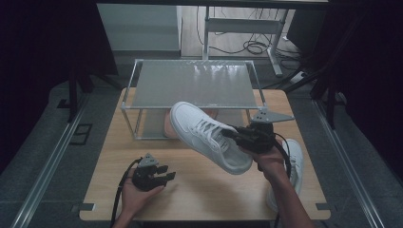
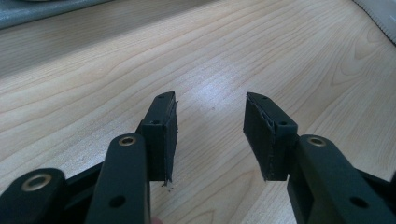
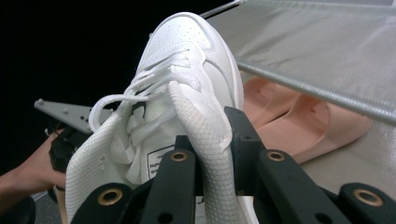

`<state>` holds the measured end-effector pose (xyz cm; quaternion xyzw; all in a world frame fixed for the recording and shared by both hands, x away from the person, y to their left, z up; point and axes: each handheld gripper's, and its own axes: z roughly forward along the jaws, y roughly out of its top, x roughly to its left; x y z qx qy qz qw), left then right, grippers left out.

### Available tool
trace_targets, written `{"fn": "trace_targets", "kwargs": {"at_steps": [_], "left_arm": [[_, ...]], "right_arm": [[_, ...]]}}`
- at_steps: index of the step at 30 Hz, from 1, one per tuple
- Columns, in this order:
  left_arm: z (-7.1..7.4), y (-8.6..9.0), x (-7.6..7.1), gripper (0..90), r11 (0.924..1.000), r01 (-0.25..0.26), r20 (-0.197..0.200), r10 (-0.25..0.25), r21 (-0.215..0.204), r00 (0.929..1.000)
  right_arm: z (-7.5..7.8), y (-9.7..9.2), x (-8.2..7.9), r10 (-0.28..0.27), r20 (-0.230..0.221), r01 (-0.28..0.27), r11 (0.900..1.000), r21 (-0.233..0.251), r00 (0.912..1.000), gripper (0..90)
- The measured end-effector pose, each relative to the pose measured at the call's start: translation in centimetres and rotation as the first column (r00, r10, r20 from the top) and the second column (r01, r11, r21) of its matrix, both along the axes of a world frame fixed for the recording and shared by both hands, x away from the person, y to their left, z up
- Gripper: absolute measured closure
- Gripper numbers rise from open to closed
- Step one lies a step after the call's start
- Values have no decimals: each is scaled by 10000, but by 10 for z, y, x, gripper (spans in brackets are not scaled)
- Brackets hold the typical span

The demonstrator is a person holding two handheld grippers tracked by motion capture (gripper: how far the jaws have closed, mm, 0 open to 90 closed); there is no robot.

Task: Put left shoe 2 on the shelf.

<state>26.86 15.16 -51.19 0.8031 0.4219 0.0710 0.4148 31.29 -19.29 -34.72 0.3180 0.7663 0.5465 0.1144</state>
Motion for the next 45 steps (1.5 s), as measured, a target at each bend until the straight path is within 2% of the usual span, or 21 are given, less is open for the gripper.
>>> {"fn": "trace_targets", "kwargs": {"at_steps": [21, 26, 36, 45], "left_arm": [[0, 0, 0, 540, 9998, 159, 26, -159, 105, 9999], [-1, 1, 1, 514, 9999, 112, -34, -112, 105, 9999], [-1, 4, 3, 434, 9994, 292, -302, -297, -168, 9991], [1, 8, 3, 401, 9999, 45, -212, -47, -108, 9998]], "right_arm": [[26, 13, 37, -556, -83, 556, 9984, 46, 9984, 819], [30, 17, 43, -606, -158, 608, 9980, 179, 9980, 819], [40, 27, 52, -590, -120, 591, 9982, 125, 9982, 819], [43, 33, 66, -868, -272, 873, 9961, 156, 9959, 819]]}}
